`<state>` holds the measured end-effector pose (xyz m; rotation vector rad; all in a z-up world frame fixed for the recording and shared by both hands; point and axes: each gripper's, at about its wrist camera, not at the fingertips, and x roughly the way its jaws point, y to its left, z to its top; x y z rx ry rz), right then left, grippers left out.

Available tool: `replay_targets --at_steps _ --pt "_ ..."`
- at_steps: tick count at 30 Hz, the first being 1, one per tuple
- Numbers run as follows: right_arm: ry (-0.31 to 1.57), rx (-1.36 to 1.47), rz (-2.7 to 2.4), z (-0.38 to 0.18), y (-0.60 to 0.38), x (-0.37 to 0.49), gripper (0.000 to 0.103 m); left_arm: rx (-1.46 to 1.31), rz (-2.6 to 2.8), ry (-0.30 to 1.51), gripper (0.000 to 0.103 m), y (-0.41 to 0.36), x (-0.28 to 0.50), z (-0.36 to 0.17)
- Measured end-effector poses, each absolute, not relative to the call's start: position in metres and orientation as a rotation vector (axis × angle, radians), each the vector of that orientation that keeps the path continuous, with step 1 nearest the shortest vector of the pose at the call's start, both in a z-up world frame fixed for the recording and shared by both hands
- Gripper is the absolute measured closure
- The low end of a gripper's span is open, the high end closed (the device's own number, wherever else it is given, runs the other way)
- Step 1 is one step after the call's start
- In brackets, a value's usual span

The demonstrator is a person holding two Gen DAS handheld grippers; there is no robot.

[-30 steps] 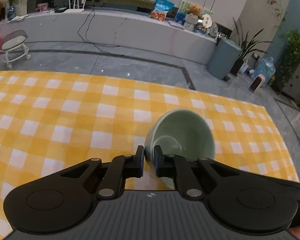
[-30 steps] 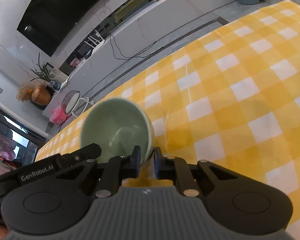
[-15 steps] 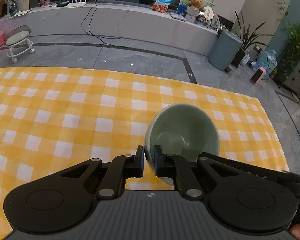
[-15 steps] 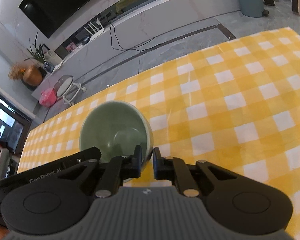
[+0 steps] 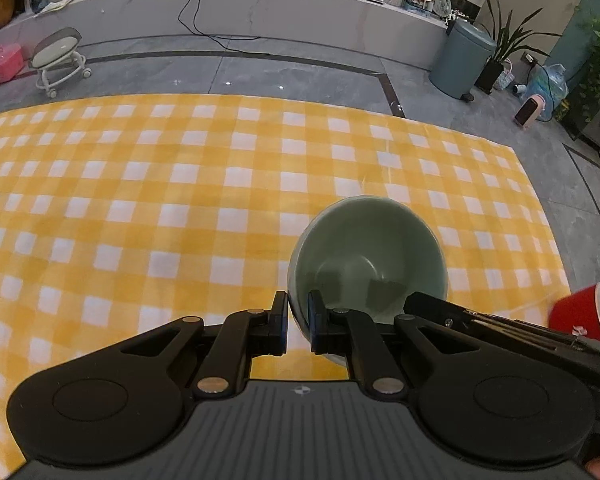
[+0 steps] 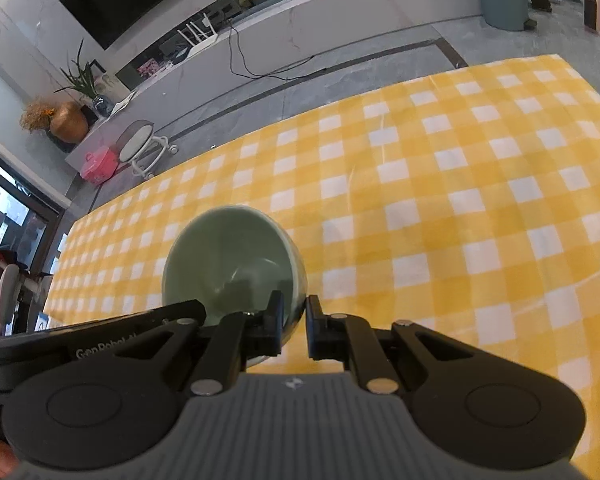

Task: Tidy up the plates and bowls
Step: 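Lift the green bowl with both grippers and carry it toward the nested steel bowls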

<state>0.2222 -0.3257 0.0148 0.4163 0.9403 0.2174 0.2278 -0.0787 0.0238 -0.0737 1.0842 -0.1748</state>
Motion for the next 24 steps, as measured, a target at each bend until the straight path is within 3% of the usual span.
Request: replay_targets --at_steps 14,24 --pt "0.905 0.334 0.255 0.079 -0.316 0.149 0.094 -0.096 -0.211 1.096 0.092 -0.075 0.168 0.083" --pt "1.016 0.247 0.255 0.089 -0.323 0.108 0.094 -0.165 -0.279 1.197 0.092 -0.076 0.134 0.07"
